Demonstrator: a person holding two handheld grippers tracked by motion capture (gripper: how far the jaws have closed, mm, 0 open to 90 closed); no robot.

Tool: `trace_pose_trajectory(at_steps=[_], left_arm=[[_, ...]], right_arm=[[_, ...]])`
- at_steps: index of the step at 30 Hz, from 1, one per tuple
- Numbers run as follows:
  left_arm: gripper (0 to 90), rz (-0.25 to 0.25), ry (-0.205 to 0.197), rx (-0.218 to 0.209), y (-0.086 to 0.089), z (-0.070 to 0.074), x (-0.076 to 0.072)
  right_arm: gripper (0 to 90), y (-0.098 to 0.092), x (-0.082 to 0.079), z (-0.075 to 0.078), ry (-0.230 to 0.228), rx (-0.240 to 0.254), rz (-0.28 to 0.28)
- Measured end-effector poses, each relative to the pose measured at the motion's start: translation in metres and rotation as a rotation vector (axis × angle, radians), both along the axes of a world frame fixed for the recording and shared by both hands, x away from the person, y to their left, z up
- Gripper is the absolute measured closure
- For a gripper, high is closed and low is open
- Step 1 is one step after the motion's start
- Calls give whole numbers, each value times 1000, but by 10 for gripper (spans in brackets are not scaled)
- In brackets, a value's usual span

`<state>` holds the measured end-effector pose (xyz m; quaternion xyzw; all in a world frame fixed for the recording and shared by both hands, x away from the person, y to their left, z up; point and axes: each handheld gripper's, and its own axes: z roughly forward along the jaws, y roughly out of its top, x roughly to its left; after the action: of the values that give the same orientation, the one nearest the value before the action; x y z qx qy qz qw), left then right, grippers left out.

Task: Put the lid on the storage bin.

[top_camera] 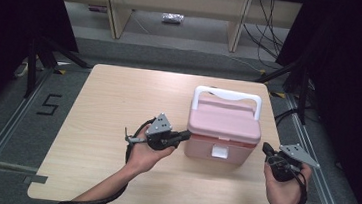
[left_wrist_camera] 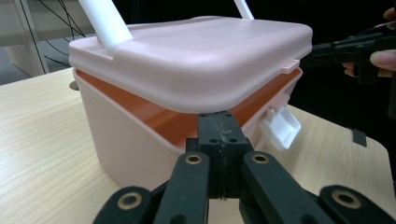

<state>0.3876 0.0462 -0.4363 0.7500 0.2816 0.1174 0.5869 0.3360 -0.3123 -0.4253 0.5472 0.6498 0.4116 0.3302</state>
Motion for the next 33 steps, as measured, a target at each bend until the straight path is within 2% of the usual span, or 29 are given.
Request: trace_pose_trajectory(at_steps=[1,2,4,9,10,11,12,13,15,16,17,18,19,20,22,23,24,26,27,29,32,33], left_arm=[[896,0,3,1,1,-2,-2],[897,-3,4,6,3,-3,-2],[896,5,6,-10,6,-5,-4],[896,20,3,-24,14,-3,-7],[895,29,-1,-20,19,-3,-8],[895,35,0,-24,21,-3,-8],[895,40,-2,-23,24,-4,-8],[894,45,-4,-23,27,-5,-9],[888,56,-13,-27,34,-8,-9],[881,63,-14,-25,36,-8,-9],[879,71,-15,-31,39,-9,-9],[877,79,-18,-24,43,-10,-10],[873,84,-23,-28,46,-11,-9],[871,94,-23,-20,50,-12,-10],[862,111,-32,-11,56,-12,-9],[857,119,-39,-7,60,-13,-8],[852,130,-40,-7,63,-14,-8],[846,147,-41,1,70,-16,-7],[845,147,-41,1,70,-16,-7],[843,163,-59,-5,81,-19,-6],[839,190,-56,-6,92,-23,-6],[838,199,-49,0,96,-25,-6]], right_arm=[[900,-2,0,0,-4,-28,8],[900,-2,0,0,-3,-17,11],[900,-2,-1,-2,0,-9,9],[900,-2,-2,-3,-4,-23,10],[900,1,-2,-5,13,14,-3],[900,1,-2,-5,14,15,-2],[900,-2,-1,-5,-2,-24,13],[900,-2,-2,-6,4,-36,7],[900,-1,-2,-7,3,-24,4],[900,0,-2,-9,10,-1,-3],[900,-1,-2,-10,12,-8,3],[900,-2,-1,-10,-5,-37,1],[900,0,-3,-11,16,6,-11],[898,-1,-2,-13,13,6,0],[892,-5,-2,-15,6,-38,-1],[887,-4,-2,-17,10,-9,7],[879,-2,-3,-18,14,19,-16],[856,-6,-3,-20,9,-33,-9],[856,-6,-3,-20,9,-33,-9],[837,-6,-4,-25,19,-19,-23],[830,-8,-4,-29,5,-7,-6],[826,-10,-4,-30,2,-44,-11]])
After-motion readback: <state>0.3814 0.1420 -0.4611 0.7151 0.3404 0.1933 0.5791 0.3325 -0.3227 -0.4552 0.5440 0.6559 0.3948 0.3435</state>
